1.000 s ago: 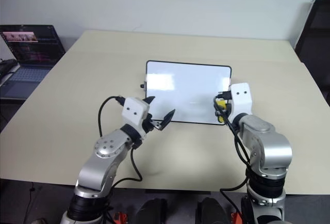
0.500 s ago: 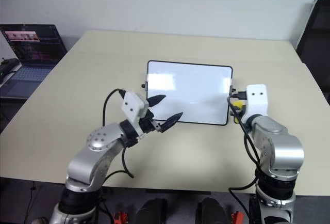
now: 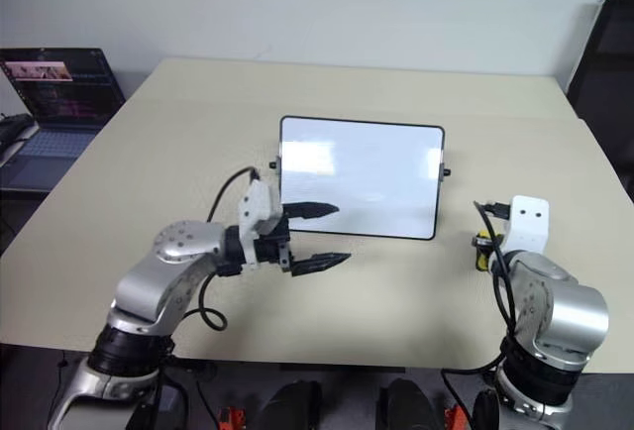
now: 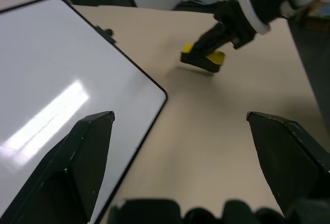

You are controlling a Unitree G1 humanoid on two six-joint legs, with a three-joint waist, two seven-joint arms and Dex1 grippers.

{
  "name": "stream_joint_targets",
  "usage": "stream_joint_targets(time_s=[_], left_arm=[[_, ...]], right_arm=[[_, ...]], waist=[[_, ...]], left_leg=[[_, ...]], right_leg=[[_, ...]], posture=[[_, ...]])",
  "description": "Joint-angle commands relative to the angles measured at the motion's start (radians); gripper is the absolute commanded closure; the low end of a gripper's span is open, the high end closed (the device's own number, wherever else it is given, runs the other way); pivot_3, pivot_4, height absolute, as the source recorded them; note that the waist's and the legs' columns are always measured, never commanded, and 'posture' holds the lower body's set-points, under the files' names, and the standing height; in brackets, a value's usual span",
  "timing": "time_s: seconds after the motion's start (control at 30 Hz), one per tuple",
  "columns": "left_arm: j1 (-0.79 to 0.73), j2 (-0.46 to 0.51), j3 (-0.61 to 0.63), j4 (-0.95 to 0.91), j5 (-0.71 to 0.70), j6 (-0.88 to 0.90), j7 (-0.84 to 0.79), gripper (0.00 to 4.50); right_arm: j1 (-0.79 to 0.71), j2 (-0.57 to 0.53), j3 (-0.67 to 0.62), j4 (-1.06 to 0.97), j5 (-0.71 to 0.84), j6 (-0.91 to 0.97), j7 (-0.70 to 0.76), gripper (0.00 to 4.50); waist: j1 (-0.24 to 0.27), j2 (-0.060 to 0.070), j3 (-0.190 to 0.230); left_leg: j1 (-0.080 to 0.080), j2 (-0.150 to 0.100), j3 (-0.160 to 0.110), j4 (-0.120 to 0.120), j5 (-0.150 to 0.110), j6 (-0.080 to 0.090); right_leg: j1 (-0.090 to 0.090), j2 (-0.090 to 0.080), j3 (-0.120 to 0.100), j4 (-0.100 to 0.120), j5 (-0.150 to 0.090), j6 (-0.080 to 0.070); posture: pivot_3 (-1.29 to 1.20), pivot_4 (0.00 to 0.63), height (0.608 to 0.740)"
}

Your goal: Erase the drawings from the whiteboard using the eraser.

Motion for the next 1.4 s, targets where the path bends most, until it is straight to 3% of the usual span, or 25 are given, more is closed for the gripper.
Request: stream_joint_targets(time_s=[0.03,0.4,0.83,1.13,1.4], left_arm=[[-0.023,0.015,-0.025,0.021,0.006,-0.046,-0.064,0.0],[-0.012,0.0,-0.033,0.081,0.044,-0.12,-0.084,0.0],[0.025,0.008,-0.029,0.029,0.038,-0.108,-0.055,0.0],[0.03,0.005,-0.033,0.015,0.035,-0.103,-0.053,0.0],[0.031,-0.001,-0.033,0.009,0.036,-0.1,-0.044,0.0]], right_arm=[[0.0,0.009,-0.019,-0.029,0.021,0.008,0.005,3.53],[0.051,-0.033,0.026,0.0,0.115,0.008,0.033,3.53],[0.008,-0.111,0.037,0.072,0.184,0.008,0.022,3.53],[-0.009,-0.098,0.031,0.09,0.228,0.008,0.005,3.53],[-0.018,-0.124,0.035,0.111,0.265,0.008,-0.006,0.83]], waist=[[0.0,0.0,0.0],[-0.001,0.0,0.0],[0.0,0.0,0.0],[0.0,0.0,0.0],[0.0,0.0,0.0]], left_leg=[[0.0,0.0,0.0,0.0,0.0,0.0],[0.0,0.001,-0.001,0.0,0.0,0.0],[0.0,0.0,-0.001,0.0,0.0,0.0],[0.0,0.0,-0.001,0.0,0.0,0.0],[0.0,0.0,-0.001,0.0,0.0,0.0]], right_leg=[[0.0,0.0,0.0,0.0,0.0,0.0],[0.0,0.0,0.001,0.001,0.0,0.0],[0.0,0.0,0.001,0.0,0.0,0.0],[0.0,0.0,0.001,0.001,0.0,0.0],[0.0,0.0,0.001,0.001,0.0,0.0]], posture=[[0.0,0.15,0.74],[0.0,0.15,0.74],[0.0,0.15,0.74],[0.0,0.15,0.74],[0.0,0.15,0.74]])
